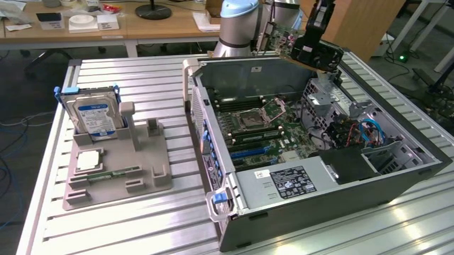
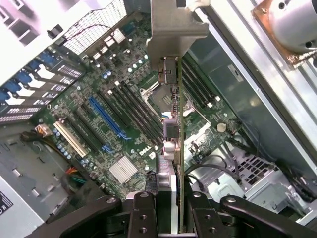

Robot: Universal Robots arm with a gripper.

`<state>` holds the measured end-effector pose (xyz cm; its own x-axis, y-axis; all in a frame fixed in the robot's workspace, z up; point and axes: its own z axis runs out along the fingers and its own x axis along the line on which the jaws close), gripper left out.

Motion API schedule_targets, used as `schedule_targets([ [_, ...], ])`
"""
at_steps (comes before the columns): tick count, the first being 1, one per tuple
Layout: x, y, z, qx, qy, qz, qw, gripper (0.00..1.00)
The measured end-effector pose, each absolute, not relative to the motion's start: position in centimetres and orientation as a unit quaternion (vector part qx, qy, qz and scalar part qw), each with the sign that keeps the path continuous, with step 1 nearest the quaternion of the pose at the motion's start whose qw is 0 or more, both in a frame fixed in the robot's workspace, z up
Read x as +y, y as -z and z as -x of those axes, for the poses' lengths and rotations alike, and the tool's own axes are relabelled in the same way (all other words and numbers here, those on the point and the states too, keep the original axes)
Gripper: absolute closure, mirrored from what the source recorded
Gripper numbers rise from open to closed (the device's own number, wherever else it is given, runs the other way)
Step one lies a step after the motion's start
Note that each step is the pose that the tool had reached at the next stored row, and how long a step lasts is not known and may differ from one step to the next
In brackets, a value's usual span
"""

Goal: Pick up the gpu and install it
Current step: 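Insert the gpu into the slot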

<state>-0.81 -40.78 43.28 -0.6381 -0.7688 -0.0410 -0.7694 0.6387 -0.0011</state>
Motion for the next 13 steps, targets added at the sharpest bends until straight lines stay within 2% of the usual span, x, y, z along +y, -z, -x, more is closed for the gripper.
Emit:
schedule_targets([
  [13,-40.78,-43.24,0.82,0.872,-0.010,0.488,0.018,0.72],
])
